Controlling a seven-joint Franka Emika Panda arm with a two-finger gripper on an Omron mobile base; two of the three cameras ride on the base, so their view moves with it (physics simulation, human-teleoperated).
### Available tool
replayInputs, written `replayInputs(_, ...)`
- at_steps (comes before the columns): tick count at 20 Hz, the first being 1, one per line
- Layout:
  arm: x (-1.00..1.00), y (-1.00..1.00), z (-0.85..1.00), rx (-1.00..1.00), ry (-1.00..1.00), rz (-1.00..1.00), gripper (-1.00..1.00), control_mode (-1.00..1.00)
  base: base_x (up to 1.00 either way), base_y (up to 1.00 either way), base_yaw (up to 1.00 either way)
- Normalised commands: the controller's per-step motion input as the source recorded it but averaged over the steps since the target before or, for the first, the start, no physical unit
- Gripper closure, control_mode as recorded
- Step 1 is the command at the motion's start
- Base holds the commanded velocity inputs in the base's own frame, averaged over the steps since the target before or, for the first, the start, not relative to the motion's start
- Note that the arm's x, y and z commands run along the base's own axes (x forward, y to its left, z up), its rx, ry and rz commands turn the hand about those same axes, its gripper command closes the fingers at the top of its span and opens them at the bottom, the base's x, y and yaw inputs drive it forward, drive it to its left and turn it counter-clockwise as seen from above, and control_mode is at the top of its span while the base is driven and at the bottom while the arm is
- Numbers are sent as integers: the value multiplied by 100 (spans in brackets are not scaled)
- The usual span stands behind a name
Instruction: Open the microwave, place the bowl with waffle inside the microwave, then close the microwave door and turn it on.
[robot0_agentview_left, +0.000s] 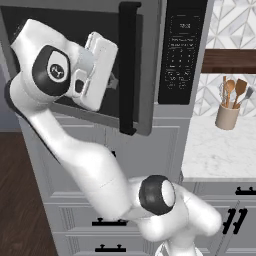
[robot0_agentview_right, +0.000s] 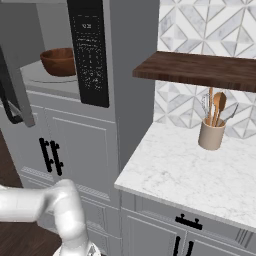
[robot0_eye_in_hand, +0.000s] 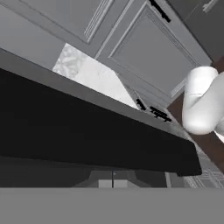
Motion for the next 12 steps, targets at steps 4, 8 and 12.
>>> replayInputs(4,99,-74,28,17,26,34,100,-100,0,0,0)
replayInputs(8,100,-47,12,5,33,35,100,-100,0,0,0)
replayInputs(12,100,-38,0,0,19,43,100,-100,0,0,0)
